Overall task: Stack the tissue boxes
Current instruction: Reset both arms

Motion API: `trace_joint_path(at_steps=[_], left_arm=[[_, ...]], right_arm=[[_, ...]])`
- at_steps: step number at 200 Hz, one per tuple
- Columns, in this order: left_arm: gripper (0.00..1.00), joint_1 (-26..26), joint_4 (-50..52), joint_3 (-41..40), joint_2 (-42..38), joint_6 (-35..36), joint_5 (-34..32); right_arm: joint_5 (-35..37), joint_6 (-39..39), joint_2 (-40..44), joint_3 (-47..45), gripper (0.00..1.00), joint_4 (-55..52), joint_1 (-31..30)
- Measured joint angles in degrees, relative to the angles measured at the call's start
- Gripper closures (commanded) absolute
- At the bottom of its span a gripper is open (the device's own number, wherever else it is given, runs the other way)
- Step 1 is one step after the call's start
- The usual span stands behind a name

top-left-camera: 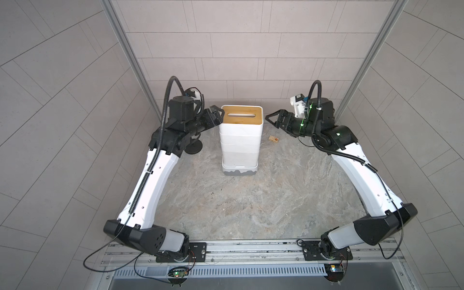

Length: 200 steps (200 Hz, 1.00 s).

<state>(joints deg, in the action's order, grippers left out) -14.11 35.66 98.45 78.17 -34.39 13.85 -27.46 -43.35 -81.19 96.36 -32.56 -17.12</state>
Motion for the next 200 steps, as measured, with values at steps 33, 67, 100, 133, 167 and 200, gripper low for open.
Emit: trace_joint_path(at_steps=[33, 67, 100, 133, 167, 200], left_arm=[[0.0, 3.3, -1.4, -16.1, -13.7, 0.2, -10.0], [0.0, 4.3, -6.0, -39.9, -25.6, -0.3, -26.2], [0.0, 4.8, -17.6, -60.0, -22.3, 5.6, -41.3], [0.0, 5.7, -35.4, -67.7, -9.9, 16.4, -49.8], [0.0, 6.4, -62.1, -76.3, -0.3, 25.3, -48.5], [0.0, 10.2, -78.1, -79.4, 7.1, 27.0, -43.3]], right_arm=[[11.0, 4.5, 14.1, -19.5, 0.01, 4.4, 5.8], [23.0, 9.5, 24.0, -43.6, 0.01, 12.6, 10.0], [34.3, 16.1, 22.0, -60.5, 0.01, 23.5, 10.6], [43.0, 23.6, 16.0, -69.6, 0.01, 37.8, 11.0], [47.0, 30.6, 7.1, -69.0, 0.01, 49.7, 11.6], [44.6, 36.3, -0.6, -69.9, 0.01, 61.1, 12.9]])
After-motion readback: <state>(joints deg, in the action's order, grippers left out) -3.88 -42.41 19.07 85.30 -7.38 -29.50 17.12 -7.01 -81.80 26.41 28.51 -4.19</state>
